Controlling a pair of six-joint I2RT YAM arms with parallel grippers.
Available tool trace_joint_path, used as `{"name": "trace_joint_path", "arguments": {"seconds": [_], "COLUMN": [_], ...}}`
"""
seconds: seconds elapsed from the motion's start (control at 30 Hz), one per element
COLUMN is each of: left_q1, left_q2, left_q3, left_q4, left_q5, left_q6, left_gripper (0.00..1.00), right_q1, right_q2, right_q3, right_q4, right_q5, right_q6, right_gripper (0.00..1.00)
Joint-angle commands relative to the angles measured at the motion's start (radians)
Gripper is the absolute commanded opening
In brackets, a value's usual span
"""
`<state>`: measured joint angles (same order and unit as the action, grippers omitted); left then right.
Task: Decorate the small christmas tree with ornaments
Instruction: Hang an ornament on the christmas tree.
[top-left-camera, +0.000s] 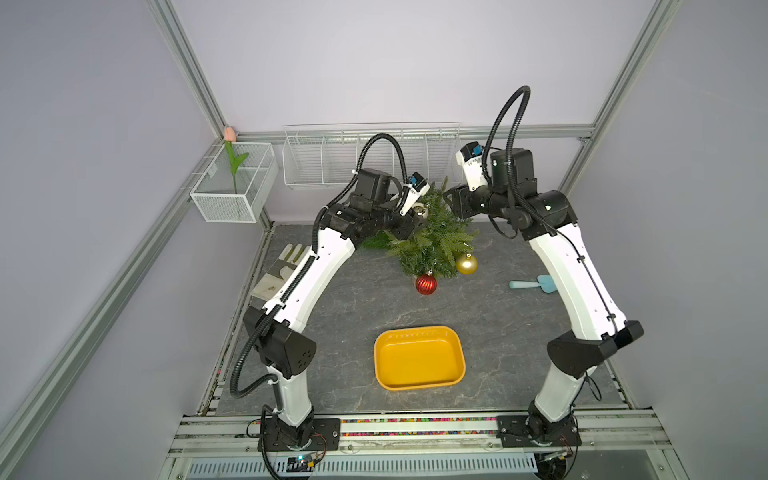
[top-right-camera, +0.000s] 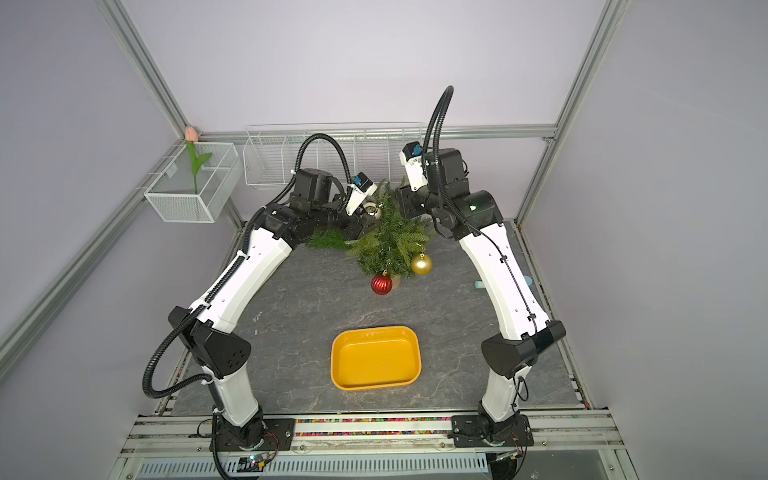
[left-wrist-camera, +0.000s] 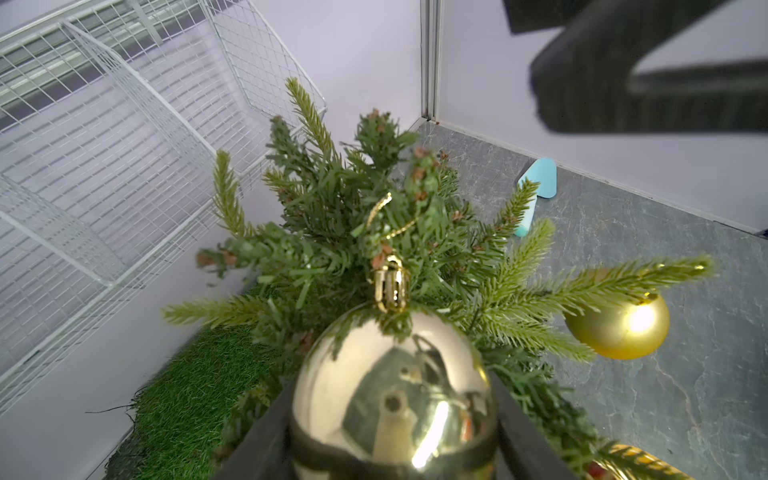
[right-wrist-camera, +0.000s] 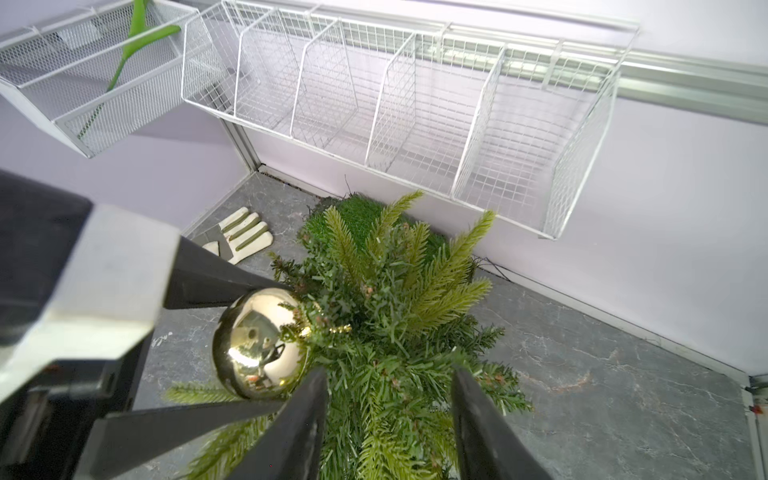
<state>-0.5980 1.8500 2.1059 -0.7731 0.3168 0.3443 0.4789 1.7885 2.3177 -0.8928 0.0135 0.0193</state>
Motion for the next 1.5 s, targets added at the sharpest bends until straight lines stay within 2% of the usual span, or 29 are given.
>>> {"name": "trace_joint_path", "arguments": {"seconds": [0.0, 0.1, 0.27, 0.47, 0.5, 0.53, 0.6, 0.73, 0.8, 1.0, 1.17, 1.27, 1.33, 1.4, 1.47], "left_q1": [-0.008, -0.008, -0.008, -0.008, -0.008, -0.008, -0.008, -0.008, -0.008, -0.005, 0.034, 0.097, 0.131, 0.139, 0.141], "left_q2": [-0.031, -0.032, -0.042, -0.092, -0.098, -0.107, -0.12, -0.145, -0.156, -0.219, -0.36, -0.458, -0.522, -0.579, -0.632], "left_q3": [-0.019, -0.027, -0.05, -0.125, -0.137, -0.147, -0.165, -0.197, -0.208, -0.262, -0.424, -0.543, -0.625, -0.705, -0.785], "left_q4": [-0.004, 0.001, 0.003, 0.042, 0.046, 0.049, 0.057, 0.079, 0.086, 0.115, 0.202, 0.287, 0.351, 0.403, 0.45], "left_q5": [0.004, -0.001, -0.013, -0.034, -0.038, -0.043, -0.05, -0.057, -0.061, -0.098, -0.161, -0.134, -0.156, -0.223, -0.313], "left_q6": [-0.007, -0.011, -0.015, -0.019, -0.021, -0.022, -0.026, -0.034, -0.038, -0.042, -0.094, -0.175, -0.232, -0.26, -0.291], "left_gripper": [0.0, 0.05, 0.3, 0.5, 0.56, 0.76, 0.86, 0.92, 0.99, 0.99, 0.99, 0.99, 0.99, 0.99, 0.99], "right_q1": [-0.008, -0.01, -0.012, -0.011, -0.012, -0.012, -0.012, -0.012, -0.012, -0.012, -0.02, -0.037, -0.056, -0.075, -0.091], "right_q2": [-0.042, -0.049, -0.055, -0.061, -0.062, -0.063, -0.066, -0.073, -0.078, -0.102, -0.166, -0.238, -0.292, -0.336, -0.384], "right_q3": [-0.029, -0.037, -0.044, -0.051, -0.052, -0.051, -0.051, -0.053, -0.054, -0.073, -0.152, -0.262, -0.348, -0.419, -0.502], "right_q4": [0.051, 0.051, 0.051, 0.055, 0.054, 0.054, 0.054, 0.052, 0.05, 0.041, 0.037, 0.067, 0.1, 0.121, 0.147], "right_q5": [0.024, 0.024, 0.019, 0.014, 0.014, 0.014, 0.013, 0.014, 0.016, 0.03, 0.059, 0.063, 0.063, 0.08, 0.112], "right_q6": [0.01, 0.011, 0.015, 0.02, 0.02, 0.022, 0.024, 0.025, 0.024, 0.015, -0.001, -0.001, 0.004, 0.009, 0.02], "right_gripper": [0.53, 0.54, 0.54, 0.55, 0.55, 0.55, 0.56, 0.56, 0.56, 0.57, 0.58, 0.64, 0.69, 0.78, 0.98]}}
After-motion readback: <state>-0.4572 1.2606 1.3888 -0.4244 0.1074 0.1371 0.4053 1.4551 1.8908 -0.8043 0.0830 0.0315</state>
